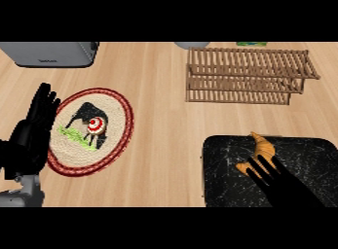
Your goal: Pick the sweet potato from the tray and place it in the tiered shelf
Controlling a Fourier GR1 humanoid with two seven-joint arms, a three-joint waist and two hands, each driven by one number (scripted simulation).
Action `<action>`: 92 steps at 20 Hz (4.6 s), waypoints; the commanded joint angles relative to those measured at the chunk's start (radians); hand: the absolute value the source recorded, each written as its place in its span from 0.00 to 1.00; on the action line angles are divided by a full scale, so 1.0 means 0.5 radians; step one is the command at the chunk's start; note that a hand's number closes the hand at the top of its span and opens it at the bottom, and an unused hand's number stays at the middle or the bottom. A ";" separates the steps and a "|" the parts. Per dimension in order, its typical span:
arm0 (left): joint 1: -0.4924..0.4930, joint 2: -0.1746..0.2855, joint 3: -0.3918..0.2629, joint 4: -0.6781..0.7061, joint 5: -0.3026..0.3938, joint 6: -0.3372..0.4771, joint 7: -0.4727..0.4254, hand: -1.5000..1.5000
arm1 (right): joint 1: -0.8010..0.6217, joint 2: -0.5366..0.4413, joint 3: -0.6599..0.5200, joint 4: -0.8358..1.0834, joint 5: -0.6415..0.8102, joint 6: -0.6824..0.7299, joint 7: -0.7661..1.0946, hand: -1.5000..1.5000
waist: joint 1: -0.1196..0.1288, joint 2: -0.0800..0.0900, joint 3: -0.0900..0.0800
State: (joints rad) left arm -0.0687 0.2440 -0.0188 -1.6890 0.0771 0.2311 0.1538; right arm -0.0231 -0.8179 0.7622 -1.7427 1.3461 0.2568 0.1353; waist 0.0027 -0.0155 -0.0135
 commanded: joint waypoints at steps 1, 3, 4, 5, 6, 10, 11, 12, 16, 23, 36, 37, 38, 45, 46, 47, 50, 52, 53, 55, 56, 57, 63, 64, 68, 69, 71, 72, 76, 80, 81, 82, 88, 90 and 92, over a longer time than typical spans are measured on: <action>-0.078 0.013 0.076 0.123 0.020 -0.037 -0.020 0.50 | -0.017 -0.054 -0.032 0.171 0.087 -0.060 -0.137 1.00 | -0.007 0.033 0.027; 0.142 0.027 0.013 -0.150 0.018 -0.071 0.028 0.50 | 0.003 0.074 0.091 0.264 0.255 -0.191 -0.084 1.00 | 0.019 0.028 0.028; 0.034 -0.070 -0.060 -0.010 -0.089 0.037 -0.017 0.50 | -0.075 0.274 -0.050 0.283 0.057 -0.005 0.013 1.00 | 0.011 0.035 0.028; -0.023 0.005 0.016 -0.046 0.009 -0.032 0.049 0.50 | 0.001 0.378 -0.176 0.175 -0.125 0.016 0.151 1.00 | -0.002 0.035 0.029; 0.003 0.018 0.071 0.009 0.018 -0.031 -0.045 0.50 | 0.105 0.536 -0.212 0.126 -0.206 0.030 0.320 1.00 | -0.035 0.038 0.028; -0.012 0.039 0.075 -0.015 0.000 -0.015 0.008 0.50 | 0.190 1.008 -0.511 0.097 -0.504 -0.013 0.730 1.00 | -0.064 0.047 0.034; 0.040 -0.002 0.031 -0.005 -0.041 0.007 -0.044 0.50 | 0.176 1.103 -0.531 0.114 -0.514 -0.035 0.796 1.00 | -0.031 0.047 0.032; 0.031 0.003 0.051 0.001 0.015 -0.035 -0.041 0.50 | 0.159 1.219 -0.485 0.127 -0.466 -0.038 0.896 1.00 | -0.006 0.045 0.029; -0.041 0.003 0.022 -0.008 -0.036 -0.007 0.024 0.50 | 0.026 1.467 -0.564 0.152 -0.554 -0.045 1.003 1.00 | 0.013 0.040 0.030; -0.024 -0.015 0.011 -0.055 -0.051 -0.002 0.068 0.50 | -0.309 1.629 -0.553 -0.217 -0.784 -0.108 1.354 1.00 | 0.012 0.027 0.028; -0.045 0.019 0.145 0.069 0.015 -0.093 -0.025 0.50 | -0.863 1.571 -0.987 -0.908 -0.627 0.185 1.989 1.00 | -0.011 0.028 0.025; 0.021 -0.044 0.060 -0.028 -0.054 -0.051 -0.019 0.50 | -0.873 1.595 -1.046 -0.763 -0.621 0.067 1.905 1.00 | 0.001 0.029 0.026; 0.109 -0.066 0.044 -0.060 -0.040 -0.071 -0.042 0.50 | -0.926 1.634 -0.992 -0.769 -0.587 0.141 2.007 1.00 | 0.004 0.027 0.026; 0.094 -0.044 0.114 -0.053 -0.021 -0.137 -0.040 0.50 | -0.997 1.496 -1.422 -0.523 -0.718 -0.032 1.645 1.00 | 0.005 0.031 0.027; 0.020 -0.060 0.069 -0.078 -0.080 -0.086 0.080 0.50 | -1.136 1.465 -1.520 -0.456 -0.757 0.037 1.674 1.00 | 0.004 0.031 0.027; 0.051 -0.066 0.105 -0.070 -0.036 -0.126 0.020 0.50 | -0.940 1.467 -1.468 -0.452 -0.729 -0.101 1.552 1.00 | 0.001 0.031 0.027; -0.177 -0.084 0.107 0.074 -0.109 -0.061 0.124 0.50 | -1.177 1.504 -1.514 -0.192 -0.692 -0.201 1.548 1.00 | -0.001 0.033 0.027; -0.074 -0.107 0.110 0.117 -0.082 -0.109 -0.030 0.50 | -1.194 1.453 -1.650 0.089 -0.743 -0.415 1.329 1.00 | 0.009 0.037 0.027; -0.055 -0.112 0.077 -0.031 -0.103 -0.100 0.107 0.50 | -1.151 1.483 -1.564 0.018 -0.683 -0.428 1.362 1.00 | 0.005 0.032 0.027; 0.067 -0.156 0.026 -0.053 -0.124 -0.098 -0.025 0.50 | -1.184 1.332 -1.788 0.321 -0.821 -0.584 1.048 1.00 | 0.022 0.038 0.028; -0.015 -0.124 0.070 0.027 -0.118 -0.123 -0.019 0.50 | -1.272 1.361 -1.794 0.394 -0.824 -0.607 1.084 1.00 | 0.014 0.036 0.027; -0.037 -0.138 0.098 0.012 -0.128 -0.093 0.023 0.50 | -1.150 1.446 -1.668 0.314 -0.754 -0.658 1.116 1.00 | 0.005 0.033 0.027; -0.083 -0.065 0.208 0.085 -0.023 -0.223 0.013 0.50 | -1.405 1.333 -1.854 0.786 -0.833 -0.927 0.849 1.00 | 0.013 0.036 0.027; 0.013 -0.107 0.127 -0.113 -0.083 -0.173 0.084 0.50 | -1.365 1.418 -1.792 0.874 -0.805 -1.041 0.793 1.00 | 0.021 0.034 0.027; -0.104 -0.118 0.176 0.057 -0.089 -0.169 0.052 0.50 | -1.482 1.293 -1.854 1.213 -0.841 -1.093 0.594 1.00 | 0.016 0.038 0.027; -0.141 -0.083 0.220 0.145 -0.080 -0.193 0.024 0.50 | -1.525 1.335 -1.814 1.286 -0.784 -1.109 0.650 1.00 | 0.017 0.039 0.027; -0.073 -0.094 0.194 0.055 -0.061 -0.220 0.011 0.50 | -1.651 1.371 -2.004 1.503 -0.914 -1.354 0.576 1.00 | 0.042 0.046 0.028; -0.034 -0.123 0.137 -0.020 -0.152 -0.153 0.058 0.50 | -1.506 1.378 -2.017 1.301 -1.000 -1.312 0.581 1.00 | 0.016 0.035 0.028; -0.025 -0.202 0.116 0.115 -0.183 -0.133 -0.091 0.50 | -1.796 1.273 -2.111 1.721 -1.154 -1.192 0.493 0.00 | 0.029 0.042 0.027; 0.043 -0.184 0.116 -0.046 -0.177 -0.162 -0.009 0.50 | -1.823 1.273 -2.135 1.944 -1.243 -1.312 0.276 0.00 | 0.030 0.039 0.028; -0.097 -0.170 0.168 0.110 -0.150 -0.173 -0.036 0.50 | -1.795 1.218 -2.164 1.956 -1.316 -1.239 0.174 0.00 | 0.020 0.040 0.028; -0.033 -0.145 0.172 -0.022 -0.117 -0.208 0.041 0.50 | -1.881 1.193 -2.176 1.968 -1.330 -1.210 0.242 0.00 | 0.025 0.037 0.028; -0.102 -0.147 0.173 0.014 -0.165 -0.182 0.069 0.50 | -1.755 1.255 -2.209 1.712 -1.536 -1.263 0.001 0.00 | 0.006 0.033 0.028; 0.066 -0.160 0.200 0.040 -0.129 -0.233 -0.125 0.50 | -1.777 1.238 -2.256 1.667 -1.590 -1.298 0.031 0.00 | 0.011 0.033 0.027; 0.103 -0.208 0.128 -0.044 -0.196 -0.175 -0.027 0.50 | -1.726 1.152 -2.254 1.418 -1.611 -1.192 0.221 0.00 | -0.014 0.022 0.027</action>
State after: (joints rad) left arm -0.0566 0.1659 0.0693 -1.6951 0.0003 0.1313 0.1503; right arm -0.9092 -0.2129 -0.3481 -0.9314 0.5809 -0.3559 0.2084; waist 0.0040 -0.0013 0.0000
